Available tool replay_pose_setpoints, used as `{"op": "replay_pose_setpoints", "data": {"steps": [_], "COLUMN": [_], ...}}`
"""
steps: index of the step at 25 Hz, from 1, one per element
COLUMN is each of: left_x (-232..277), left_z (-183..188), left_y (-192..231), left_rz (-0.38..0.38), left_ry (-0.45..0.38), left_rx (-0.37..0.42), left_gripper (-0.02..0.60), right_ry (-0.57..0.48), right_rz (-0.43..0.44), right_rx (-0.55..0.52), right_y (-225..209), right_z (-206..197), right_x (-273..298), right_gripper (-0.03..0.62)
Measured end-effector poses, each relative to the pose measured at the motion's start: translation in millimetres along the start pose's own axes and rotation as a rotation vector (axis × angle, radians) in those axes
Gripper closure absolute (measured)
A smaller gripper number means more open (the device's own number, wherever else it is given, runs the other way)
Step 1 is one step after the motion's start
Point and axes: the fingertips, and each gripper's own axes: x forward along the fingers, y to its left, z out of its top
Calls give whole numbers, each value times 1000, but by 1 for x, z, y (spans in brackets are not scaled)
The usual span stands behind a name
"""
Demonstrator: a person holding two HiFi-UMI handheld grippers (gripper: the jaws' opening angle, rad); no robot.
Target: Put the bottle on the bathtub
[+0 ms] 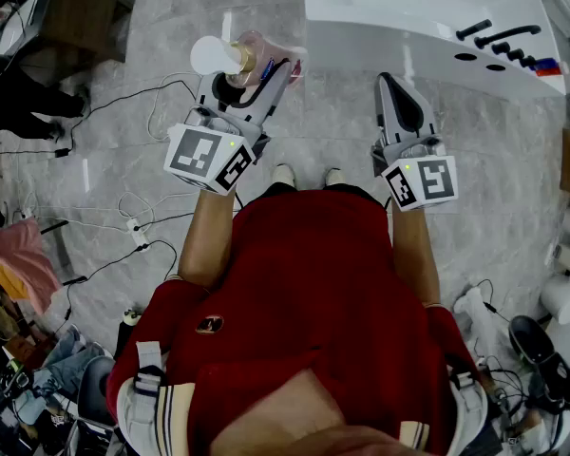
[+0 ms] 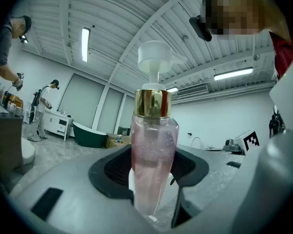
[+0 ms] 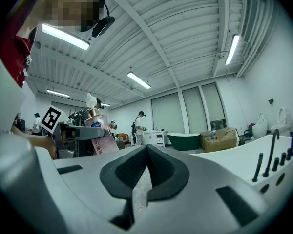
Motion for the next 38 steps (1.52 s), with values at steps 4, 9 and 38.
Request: {"op": "replay_pose_setpoints", "data": {"steps": [4, 9, 38], "left_x": [-14, -27, 149], "left_z": [-2, -8, -34], "left_y": [12, 26, 75], "left_rz": [-15, -37, 21], "left_ry": [-2, -3, 111], "left_rx": [-7, -18, 35], "left_gripper": [357, 357, 357], "right_ry": [-17, -13, 7], "right_rz": [3, -21, 21], "right_rx": [27, 23, -32], "right_y": [21, 42, -111], "right_z": [-1, -5, -19], "right_x": [6, 5, 96], "right_gripper": [595, 595, 595]}}
